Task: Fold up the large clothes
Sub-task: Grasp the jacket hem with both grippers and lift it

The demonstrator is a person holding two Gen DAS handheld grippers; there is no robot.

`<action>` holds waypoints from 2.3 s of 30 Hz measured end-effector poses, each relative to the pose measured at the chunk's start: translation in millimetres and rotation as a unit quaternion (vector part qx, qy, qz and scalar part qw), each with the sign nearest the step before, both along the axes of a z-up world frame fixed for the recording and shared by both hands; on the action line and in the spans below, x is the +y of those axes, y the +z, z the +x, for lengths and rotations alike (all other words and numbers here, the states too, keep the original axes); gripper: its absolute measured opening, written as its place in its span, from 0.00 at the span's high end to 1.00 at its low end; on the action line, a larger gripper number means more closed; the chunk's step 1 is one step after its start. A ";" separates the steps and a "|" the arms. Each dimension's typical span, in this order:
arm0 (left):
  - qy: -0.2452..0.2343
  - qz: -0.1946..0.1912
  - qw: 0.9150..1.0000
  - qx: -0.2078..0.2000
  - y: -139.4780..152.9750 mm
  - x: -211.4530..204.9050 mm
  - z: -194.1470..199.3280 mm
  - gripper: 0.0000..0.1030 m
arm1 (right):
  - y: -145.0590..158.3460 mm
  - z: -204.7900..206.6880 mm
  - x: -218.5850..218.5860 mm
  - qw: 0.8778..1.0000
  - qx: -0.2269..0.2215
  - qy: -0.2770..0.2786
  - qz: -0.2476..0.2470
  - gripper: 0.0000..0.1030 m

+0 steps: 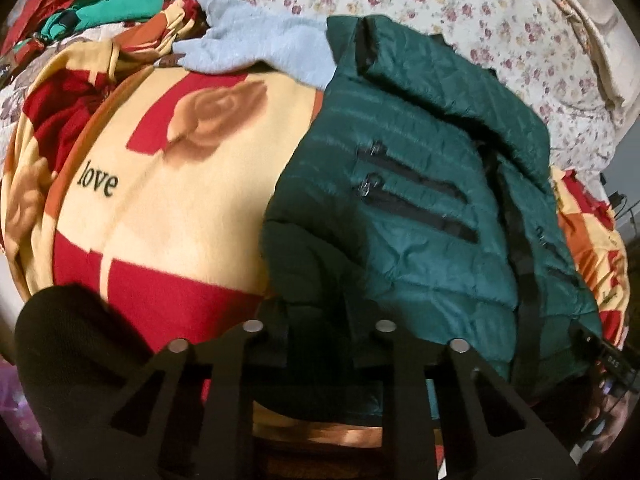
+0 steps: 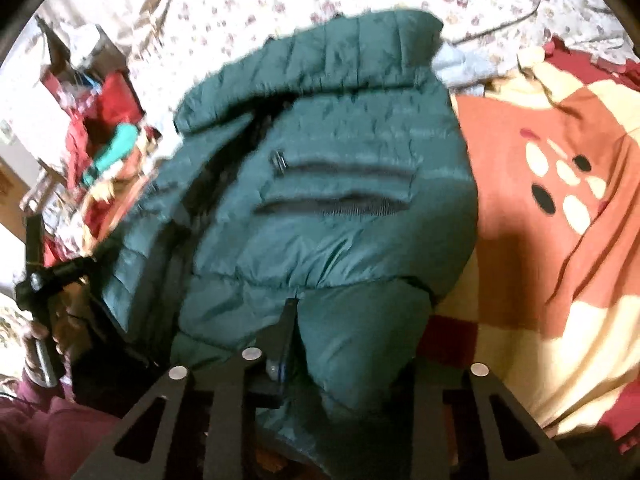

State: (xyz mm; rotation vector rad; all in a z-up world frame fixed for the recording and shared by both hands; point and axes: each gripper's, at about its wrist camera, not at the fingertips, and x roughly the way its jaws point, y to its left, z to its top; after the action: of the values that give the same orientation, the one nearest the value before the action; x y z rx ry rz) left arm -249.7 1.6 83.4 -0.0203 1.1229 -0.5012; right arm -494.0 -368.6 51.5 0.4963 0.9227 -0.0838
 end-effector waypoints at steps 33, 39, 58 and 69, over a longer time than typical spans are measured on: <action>0.052 -0.031 0.985 -0.162 134.6 -128.5 156.8 0.87 | 112.7 158.4 -127.4 0.983 -0.151 -0.107 -0.008 0.77; 0.082 0.018 0.983 -0.163 112.1 -178.8 222.9 0.87 | 92.5 217.9 -173.0 0.982 -0.119 -0.144 -0.004 0.77; 0.098 0.066 0.987 -0.111 32.9 -222.2 285.8 0.85 | 105.9 212.9 -136.7 0.981 -0.186 -0.043 -0.033 0.34; 0.080 -0.063 0.992 -0.075 66.4 -178.9 278.5 0.22 | 39.4 377.8 -60.2 0.983 -0.081 0.024 -0.165 0.34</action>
State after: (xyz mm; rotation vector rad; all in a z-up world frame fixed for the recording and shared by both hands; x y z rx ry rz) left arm 28.8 -177.3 149.8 -0.1787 0.9323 -0.4217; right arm -116.2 -428.8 90.9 0.1702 0.7415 -0.1469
